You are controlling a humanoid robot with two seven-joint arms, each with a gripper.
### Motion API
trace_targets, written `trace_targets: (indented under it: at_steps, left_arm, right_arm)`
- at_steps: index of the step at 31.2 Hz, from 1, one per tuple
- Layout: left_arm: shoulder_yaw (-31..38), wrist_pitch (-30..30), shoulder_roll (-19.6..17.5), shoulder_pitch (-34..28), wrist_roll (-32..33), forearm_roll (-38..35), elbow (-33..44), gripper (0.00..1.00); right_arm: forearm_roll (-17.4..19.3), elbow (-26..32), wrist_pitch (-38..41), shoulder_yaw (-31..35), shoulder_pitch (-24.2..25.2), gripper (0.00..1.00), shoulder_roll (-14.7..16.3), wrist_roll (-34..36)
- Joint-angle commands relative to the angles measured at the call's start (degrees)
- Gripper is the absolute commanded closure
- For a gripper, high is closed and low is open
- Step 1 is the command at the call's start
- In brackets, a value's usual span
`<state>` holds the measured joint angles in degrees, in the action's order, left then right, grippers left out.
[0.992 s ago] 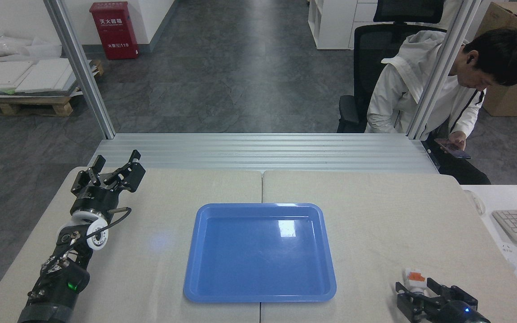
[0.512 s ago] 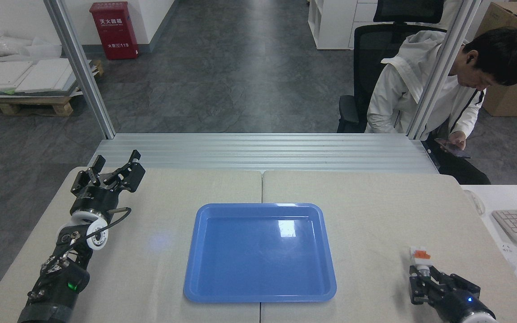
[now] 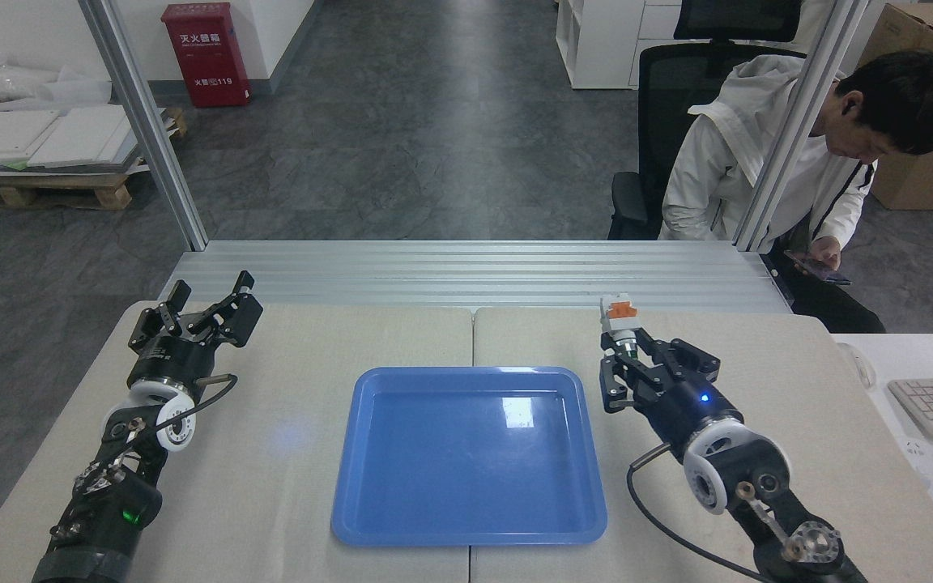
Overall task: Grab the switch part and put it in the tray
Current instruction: 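Lift the switch part with the right gripper and carry it over the tray, then lower the held switch part into the blue tray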
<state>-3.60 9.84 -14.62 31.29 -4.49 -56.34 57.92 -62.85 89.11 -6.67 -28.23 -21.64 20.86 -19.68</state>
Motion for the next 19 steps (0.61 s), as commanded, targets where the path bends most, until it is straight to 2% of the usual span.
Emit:
trace_targets:
  at_steps: [1,7,12,16,19]
  left_arm:
    - [0.00,0.00,0.03,0.00,0.01,0.00,0.00,0.00]
    - [0.00,0.00,0.03,0.00,0.01,0.00,0.00,0.00]
    - [0.00,0.00,-0.06,0.00,0.01,0.00,0.00,0.00]
    - [0.00,0.00,-0.06,0.00,0.01,0.00,0.00,0.00]
    - [0.00,0.00,0.03,0.00,0.01,0.00,0.00,0.00]
  right_arm:
    - [-7.19,-0.08,-0.36,-7.19,0.20,0.90,-6.43,-2.47]
    - [-9.48,-1.13,-0.53,-10.97,3.27,0.90,-8.81,-3.09]
    - [-11.06,-2.71,-0.71,-11.50,4.50,0.90,-9.95,-3.35]
    - [-14.83,-4.82,-1.58,-11.50,4.42,0.89,-11.27,-5.45]
    - [-16.16,-6.23,-2.90,-11.50,4.33,0.88,-11.80,-6.43]
